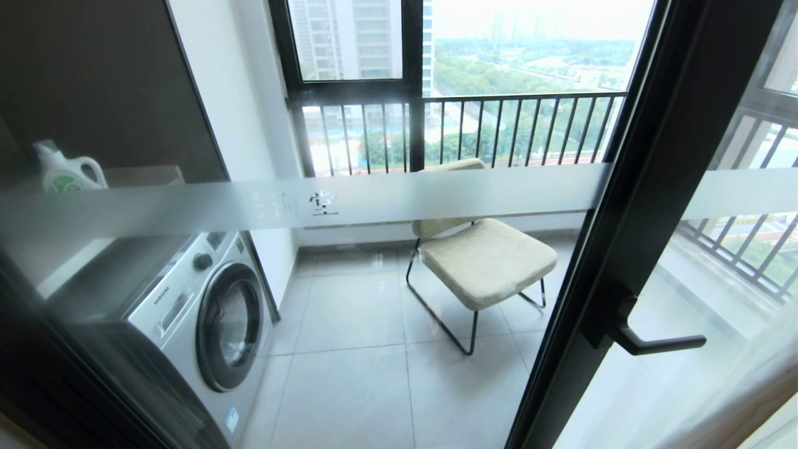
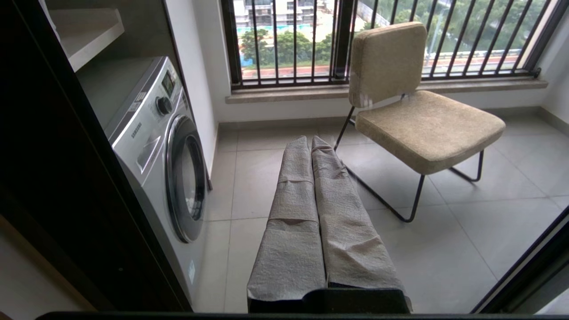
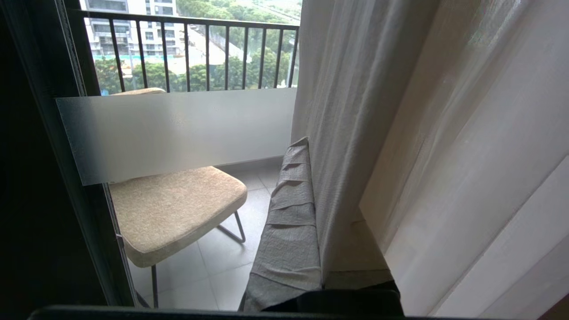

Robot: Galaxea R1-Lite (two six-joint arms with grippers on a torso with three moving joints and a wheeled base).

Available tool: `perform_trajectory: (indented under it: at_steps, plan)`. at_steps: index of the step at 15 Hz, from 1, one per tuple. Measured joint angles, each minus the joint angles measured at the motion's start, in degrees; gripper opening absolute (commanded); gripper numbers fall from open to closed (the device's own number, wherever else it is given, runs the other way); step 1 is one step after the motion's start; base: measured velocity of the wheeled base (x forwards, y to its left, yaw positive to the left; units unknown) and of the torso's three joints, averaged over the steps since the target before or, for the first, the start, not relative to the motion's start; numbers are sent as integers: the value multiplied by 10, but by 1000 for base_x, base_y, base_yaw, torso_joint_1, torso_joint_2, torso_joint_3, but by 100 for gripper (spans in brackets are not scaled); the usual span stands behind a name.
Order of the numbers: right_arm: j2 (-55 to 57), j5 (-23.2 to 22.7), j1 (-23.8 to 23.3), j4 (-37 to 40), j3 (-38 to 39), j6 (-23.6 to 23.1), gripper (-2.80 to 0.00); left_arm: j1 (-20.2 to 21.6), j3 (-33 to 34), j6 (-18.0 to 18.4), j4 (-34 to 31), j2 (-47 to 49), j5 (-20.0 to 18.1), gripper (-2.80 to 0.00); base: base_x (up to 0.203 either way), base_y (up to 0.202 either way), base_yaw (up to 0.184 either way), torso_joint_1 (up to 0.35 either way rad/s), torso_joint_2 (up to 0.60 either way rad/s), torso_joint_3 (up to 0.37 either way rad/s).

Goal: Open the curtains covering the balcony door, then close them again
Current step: Close the inner curtains on both sides

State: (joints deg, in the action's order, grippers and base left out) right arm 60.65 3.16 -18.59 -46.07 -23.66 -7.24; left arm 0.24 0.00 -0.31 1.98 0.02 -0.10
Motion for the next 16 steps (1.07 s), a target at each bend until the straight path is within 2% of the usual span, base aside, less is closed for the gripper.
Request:
perform_trajectory:
  at_steps: [3,5,7,13,16]
  plan:
    - [-9,22,-6,-4,25,-6,-280,0,0,0,0,0,0,-280,0,0,0,0,0,0]
    - [-16,52,-24,-2,36,-3,-280,0,0,0,0,0,0,-280,0,0,0,0,0,0]
    - [-27,58,-42,10,45,-2,-280,0,0,0,0,0,0,-280,0,0,0,0,0,0]
    - [-125,50,-52,138,87,-7,-280,0,0,0,0,0,0,-280,0,0,0,0,0,0]
    - [-166,10,-51,156,98,-28,-280,0,0,0,0,0,0,-280,0,0,0,0,0,0]
